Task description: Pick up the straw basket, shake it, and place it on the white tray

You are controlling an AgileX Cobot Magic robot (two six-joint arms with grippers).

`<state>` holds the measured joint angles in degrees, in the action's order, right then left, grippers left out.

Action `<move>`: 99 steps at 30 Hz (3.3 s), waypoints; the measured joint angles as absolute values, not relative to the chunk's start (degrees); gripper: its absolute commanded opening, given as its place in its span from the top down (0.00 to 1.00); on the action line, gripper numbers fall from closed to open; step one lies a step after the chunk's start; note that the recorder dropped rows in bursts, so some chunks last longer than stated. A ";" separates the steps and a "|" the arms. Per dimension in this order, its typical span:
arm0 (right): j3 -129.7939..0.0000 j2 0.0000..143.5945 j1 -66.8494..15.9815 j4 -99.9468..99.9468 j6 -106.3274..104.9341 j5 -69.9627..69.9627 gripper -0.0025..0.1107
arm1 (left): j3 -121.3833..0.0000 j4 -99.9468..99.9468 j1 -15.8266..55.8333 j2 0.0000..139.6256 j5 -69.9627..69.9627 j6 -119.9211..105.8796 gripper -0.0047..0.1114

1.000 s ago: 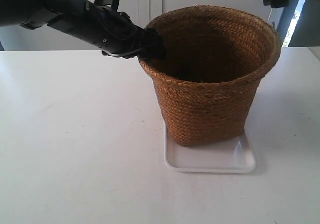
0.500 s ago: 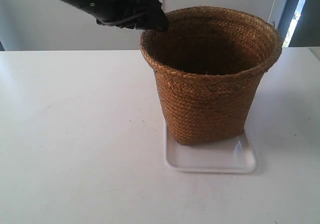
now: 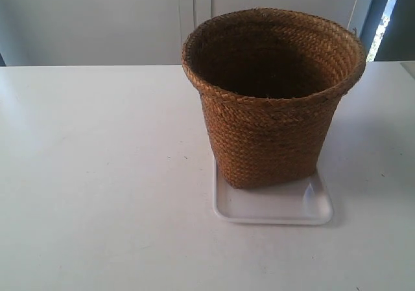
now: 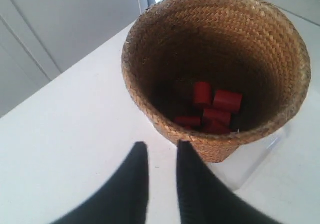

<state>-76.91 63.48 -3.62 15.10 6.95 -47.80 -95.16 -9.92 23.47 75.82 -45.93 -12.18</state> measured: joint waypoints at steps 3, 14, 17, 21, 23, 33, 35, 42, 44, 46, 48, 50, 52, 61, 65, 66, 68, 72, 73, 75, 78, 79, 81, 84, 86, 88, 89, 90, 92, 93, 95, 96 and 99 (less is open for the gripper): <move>-76.91 62.07 -3.62 13.36 5.80 -49.72 0.10 | -95.16 -8.91 23.47 72.76 -47.75 -12.18 0.96; -76.91 60.47 -3.62 5.29 -8.32 -56.96 0.74 | -85.58 -7.15 23.47 58.74 -42.70 -11.54 0.96; -76.91 59.78 -3.62 1.58 -10.62 -57.11 0.80 | -81.13 -4.20 23.47 53.91 -41.80 -8.53 0.96; -76.91 57.05 -3.62 -7.22 -11.98 -56.90 0.81 | -74.44 4.24 23.47 46.38 -42.30 -1.47 0.96; -76.91 55.97 -3.62 -8.72 -11.85 -57.31 0.81 | -73.03 7.75 23.47 43.90 -42.50 1.28 0.96; -63.38 31.93 -3.62 -8.58 -11.73 -44.02 0.98 | -60.92 26.95 23.47 29.05 -42.67 21.65 0.96; -58.69 26.36 -3.62 -7.16 -11.73 -43.56 0.98 | -57.82 28.76 23.47 27.69 -41.77 24.28 0.96; -37.72 3.88 -3.62 -5.13 -10.65 -45.83 0.98 | -42.67 30.02 23.47 23.61 -34.13 28.80 0.96; -33.43 0.66 -3.62 -5.05 -10.50 -46.67 0.98 | -37.71 30.26 23.47 23.08 -30.47 29.49 0.96; -30.94 0.25 -3.62 -5.05 -10.29 -47.79 0.98 | -35.41 29.80 23.47 23.08 -28.20 29.61 0.96; -30.34 0.25 -3.62 -5.05 -10.26 -48.25 0.98 | -34.99 29.78 23.47 23.08 -27.50 29.61 0.96; -30.13 0.25 -3.62 -5.05 -10.16 -48.80 0.98 | -35.00 29.78 23.47 23.08 -27.24 29.61 0.96; -30.13 0.25 -3.62 -5.05 -10.16 -49.19 0.98 | -35.00 29.78 23.47 23.08 -26.86 29.61 0.96; -30.13 0.25 -3.62 -5.05 -10.16 -49.15 0.98 | -35.00 29.78 23.47 23.08 -26.78 29.61 0.96; -30.13 0.25 -3.62 -5.05 -10.16 -49.15 0.98 | -35.00 29.78 23.47 23.08 -26.78 29.61 0.96; -30.13 0.25 -3.62 -5.05 -10.16 -49.15 0.98 | -35.00 29.78 23.47 23.08 -26.78 29.61 0.96; -30.13 0.25 -3.62 -5.05 -10.16 -49.15 0.98 | -35.00 29.78 23.47 23.08 -26.78 29.61 0.96; -30.13 0.25 -3.62 -5.05 -10.16 -49.15 0.98 | -35.00 29.78 23.47 23.08 -26.78 29.61 0.96; -30.13 0.25 -3.62 -5.05 -10.16 -49.15 0.98 | -35.00 29.78 23.47 23.08 -26.78 29.61 0.96; -30.13 0.25 -3.62 -5.05 -10.16 -49.15 0.98 | -35.00 29.78 23.47 23.08 -26.78 29.61 0.96; -30.01 0.25 -3.62 -4.98 -10.40 -49.03 0.98 | -35.00 29.78 23.47 23.08 -26.78 29.61 0.96; -29.65 0.25 -3.62 -4.78 -11.04 -47.83 0.98 | -35.00 29.78 23.47 23.08 -26.74 29.61 0.96; -28.20 0.25 -3.62 -4.59 -12.29 -43.40 0.98 | -35.00 29.78 23.47 23.08 -26.74 29.61 0.96; -24.59 0.25 -3.62 -3.19 -13.69 -35.68 0.98 | -35.00 29.78 23.47 23.08 -26.74 29.61 0.96; -21.39 0.25 -3.62 -1.62 -14.18 -30.86 0.98 | -35.00 29.78 23.47 23.08 -26.74 29.61 0.96; -17.22 0.25 -3.62 -0.49 -14.45 -24.94 0.98 | -35.00 29.78 23.47 23.08 -26.74 29.61 0.96; -15.49 0.25 -3.62 0.00 -14.58 -21.69 0.98 | -35.00 29.78 23.47 23.08 -26.74 29.61 0.96; -13.31 0.25 -3.62 0.00 -14.58 -18.52 0.98 | -35.00 29.78 23.47 23.08 -26.74 29.61 0.96; -9.57 0.35 -3.62 0.00 -14.58 -13.49 0.98 | -35.00 29.78 23.47 23.08 -26.74 29.61 0.96; -7.68 0.35 -3.62 0.00 -14.58 -11.34 0.98 | -35.00 29.78 23.47 23.08 -26.74 29.61 0.96; -4.61 0.35 -3.62 0.00 -14.58 -8.45 0.98 | -35.00 29.78 23.47 23.08 -26.74 29.61 0.96; -3.42 0.35 -3.62 0.00 -14.58 -7.86 0.98 | -35.00 29.78 23.47 23.08 -26.74 29.61 0.96; -0.92 0.35 -3.62 0.00 -14.58 -6.86 0.98 | -35.00 29.78 23.47 23.08 -26.74 29.61 0.96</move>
<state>-0.92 0.35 -3.62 0.00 -14.58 -6.86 -35.00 29.78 23.47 23.08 -26.74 29.61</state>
